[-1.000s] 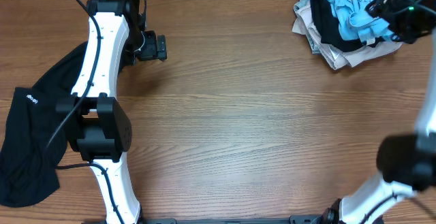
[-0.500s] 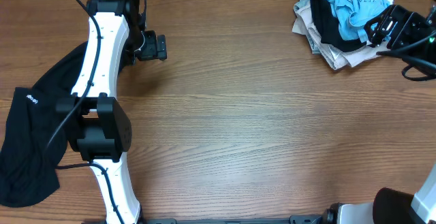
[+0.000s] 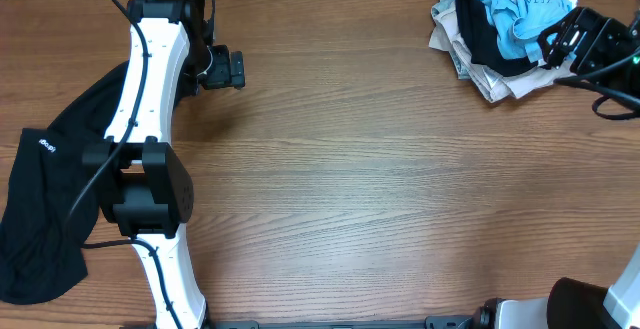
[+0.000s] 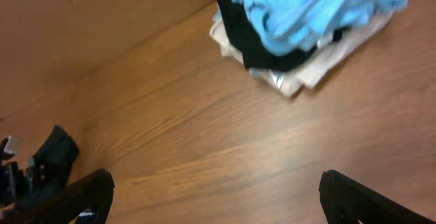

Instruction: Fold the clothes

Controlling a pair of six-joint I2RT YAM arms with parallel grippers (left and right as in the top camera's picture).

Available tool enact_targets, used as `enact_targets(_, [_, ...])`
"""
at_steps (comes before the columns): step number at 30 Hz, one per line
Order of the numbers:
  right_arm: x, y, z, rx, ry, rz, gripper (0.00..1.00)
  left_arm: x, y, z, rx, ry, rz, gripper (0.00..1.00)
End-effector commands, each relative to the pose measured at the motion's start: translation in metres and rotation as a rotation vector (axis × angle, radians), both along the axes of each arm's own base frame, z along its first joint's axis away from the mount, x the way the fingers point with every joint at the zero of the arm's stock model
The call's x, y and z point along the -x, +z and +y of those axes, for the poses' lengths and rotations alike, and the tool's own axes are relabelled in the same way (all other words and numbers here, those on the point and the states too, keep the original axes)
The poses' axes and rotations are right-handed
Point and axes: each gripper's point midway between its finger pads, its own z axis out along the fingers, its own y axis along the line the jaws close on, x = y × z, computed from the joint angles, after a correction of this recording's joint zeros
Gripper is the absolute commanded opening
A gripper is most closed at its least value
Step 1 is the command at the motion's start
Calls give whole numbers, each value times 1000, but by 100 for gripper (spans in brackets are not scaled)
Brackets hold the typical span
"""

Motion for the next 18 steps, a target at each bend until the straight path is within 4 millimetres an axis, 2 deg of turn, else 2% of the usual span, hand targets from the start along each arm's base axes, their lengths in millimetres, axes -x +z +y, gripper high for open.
enact_targets(1, [-10, 11, 5, 107, 92, -81, 100, 0, -3, -4, 6, -26, 6, 100])
enact_targets(6, [-17, 45, 32, 270, 123, -285, 100, 0, -3, -4, 6, -26, 6, 100])
enact_targets(9, [-11, 51, 53, 321, 135, -422, 100, 0, -3, -4, 6, -26, 6, 100])
enact_targets(12, [5, 28, 72, 305, 175, -504, 100, 0, -3, -4, 6, -26, 6, 100])
enact_targets(18, [42, -49, 86, 259, 235, -649, 100, 0, -3, -4, 6, -26, 6, 100])
